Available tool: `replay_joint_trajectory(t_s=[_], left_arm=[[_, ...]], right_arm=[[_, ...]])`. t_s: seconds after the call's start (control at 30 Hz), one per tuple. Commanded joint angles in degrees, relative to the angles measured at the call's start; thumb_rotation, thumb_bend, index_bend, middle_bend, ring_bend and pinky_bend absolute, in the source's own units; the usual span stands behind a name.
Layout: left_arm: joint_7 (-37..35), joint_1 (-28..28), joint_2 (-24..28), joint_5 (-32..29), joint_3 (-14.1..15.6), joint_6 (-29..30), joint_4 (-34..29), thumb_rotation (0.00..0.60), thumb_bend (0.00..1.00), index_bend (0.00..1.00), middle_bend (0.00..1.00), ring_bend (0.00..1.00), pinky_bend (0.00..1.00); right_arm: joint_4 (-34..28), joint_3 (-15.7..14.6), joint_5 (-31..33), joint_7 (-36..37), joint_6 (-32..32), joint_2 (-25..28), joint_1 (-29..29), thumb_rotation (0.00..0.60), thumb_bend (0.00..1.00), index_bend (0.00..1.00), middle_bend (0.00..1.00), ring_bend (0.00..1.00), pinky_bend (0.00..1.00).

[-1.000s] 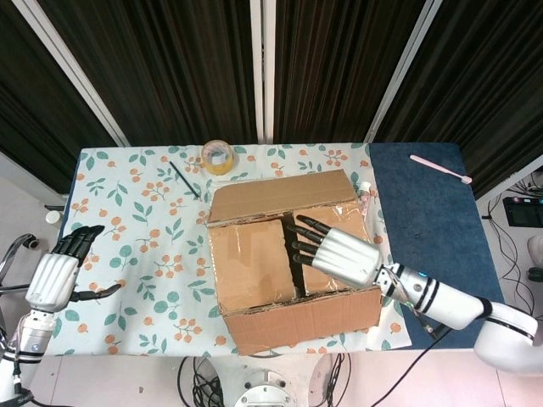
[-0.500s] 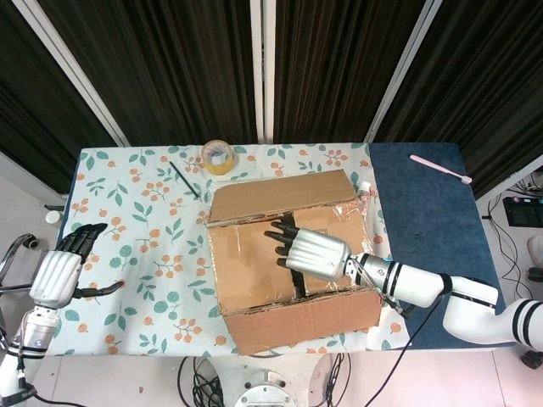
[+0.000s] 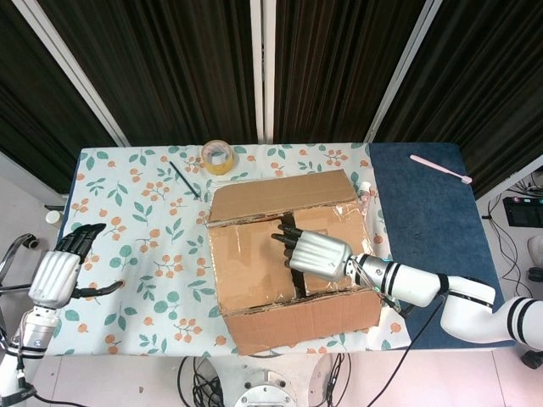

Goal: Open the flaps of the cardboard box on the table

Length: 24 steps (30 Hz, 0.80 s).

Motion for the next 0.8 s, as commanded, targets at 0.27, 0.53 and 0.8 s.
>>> replay_joint_trajectory(t_s=[0.27, 0.53, 0.8], left_arm=[[0.27, -0.09, 0.18, 0.20, 0.08, 0.04, -0.32, 0.367, 0.00, 0.09, 0.12, 0.10, 0.20], [0.44, -0.54, 0.21, 0.25, -0.02, -0.44, -0.64, 0.367, 0.00, 0.09, 0.12, 0.10, 0.20], [0.67, -1.05, 0.03, 0.47, -0.04, -0.89, -0.85, 0.367, 0.00, 0.09, 0.12, 0.10, 0.20]], right_arm=[[-0.85, -0.67, 1.64, -1.34, 2.63, 1.41, -0.85, 0.600, 1.00, 0.64, 0.44, 0.00, 0.00], [-1.87, -0.59, 2.38, -0.56, 6.38, 5.49, -2.34, 0.600, 1.00, 0.67, 0.44, 0.00, 0.00], [-2.60, -1.44, 1.78, 2.77, 11.95, 10.83, -5.54, 0.600, 1.00, 0.67, 0.45, 0.00, 0.00]])
